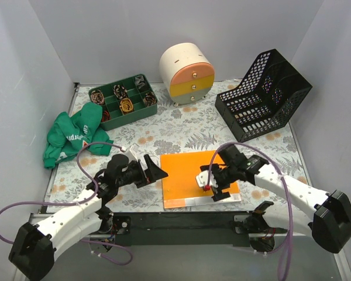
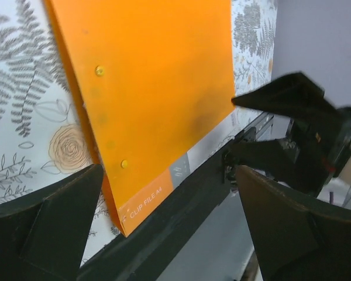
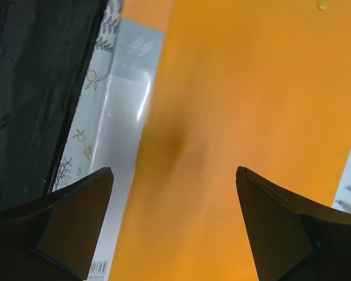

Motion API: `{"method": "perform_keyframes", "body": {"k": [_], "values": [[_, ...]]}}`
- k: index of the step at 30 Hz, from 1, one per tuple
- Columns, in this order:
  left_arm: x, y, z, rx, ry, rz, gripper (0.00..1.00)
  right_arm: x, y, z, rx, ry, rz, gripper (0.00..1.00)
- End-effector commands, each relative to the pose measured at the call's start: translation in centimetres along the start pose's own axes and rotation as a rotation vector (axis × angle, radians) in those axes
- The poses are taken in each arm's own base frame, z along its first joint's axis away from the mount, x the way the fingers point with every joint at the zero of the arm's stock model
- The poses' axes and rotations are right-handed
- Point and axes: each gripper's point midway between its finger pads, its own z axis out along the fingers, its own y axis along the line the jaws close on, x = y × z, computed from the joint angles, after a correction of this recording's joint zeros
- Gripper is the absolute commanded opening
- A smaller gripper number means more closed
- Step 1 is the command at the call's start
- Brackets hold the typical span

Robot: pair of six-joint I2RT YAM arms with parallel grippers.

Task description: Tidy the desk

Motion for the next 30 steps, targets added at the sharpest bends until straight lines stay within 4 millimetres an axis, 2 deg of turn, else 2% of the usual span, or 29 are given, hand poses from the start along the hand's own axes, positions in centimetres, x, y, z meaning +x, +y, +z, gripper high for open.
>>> {"method": "perform_keyframes", "body": {"k": [1, 5, 6, 13, 16, 20, 23, 24, 26, 27, 29, 30], "values": [[-0.5, 0.3, 0.7, -0.028, -0.038, -0.215, 0.98, 1.0, 0.7, 2.5, 0.045, 0.134, -0.094, 0.95], [-0.3, 1.3, 1.1, -0.084, -0.022, -0.219, 0.98, 1.6, 1.9, 4.2, 0.071, 0.179, -0.096, 0.94], [-0.3, 1.4, 1.2, -0.090, -0.023, -0.221, 0.98, 1.1, 1.7, 4.6, 0.088, 0.170, -0.118, 0.94], [0.8, 3.2, 2.1, -0.158, 0.035, -0.235, 0.98, 1.8, 0.4, 4.5, 0.198, 0.226, -0.123, 0.91], [1.4, 3.8, 2.7, -0.182, 0.082, -0.237, 0.98, 2.4, 0.7, 4.6, 0.192, 0.242, -0.123, 0.89], [1.3, 3.8, 3.1, -0.188, 0.096, -0.222, 0.98, 3.8, 1.4, 4.9, 0.162, 0.289, -0.127, 0.83], [1.3, 3.8, 3.2, -0.191, 0.101, -0.213, 0.98, 4.7, 2.1, 5.1, 0.125, 0.319, -0.125, 0.72], [1.2, 3.7, 3.2, -0.188, 0.101, -0.209, 0.98, 5.0, 2.3, 5.2, 0.114, 0.329, -0.122, 0.63], [0.8, 3.4, 3.0, -0.183, 0.086, -0.196, 0.98, 5.2, 2.6, 5.2, 0.094, 0.341, -0.118, 0.54], [0.5, 3.1, 2.9, -0.180, 0.077, -0.188, 0.98, 5.5, 2.8, 5.2, 0.082, 0.352, -0.115, 0.43], [-0.4, 2.7, 2.5, -0.189, 0.041, -0.163, 0.98, 5.3, 2.8, 5.2, 0.075, 0.350, -0.113, 0.29], [-1.1, 2.0, 2.0, -0.170, 0.009, -0.141, 0.98, 5.1, 2.8, 5.1, 0.075, 0.348, -0.112, 0.17]]}}
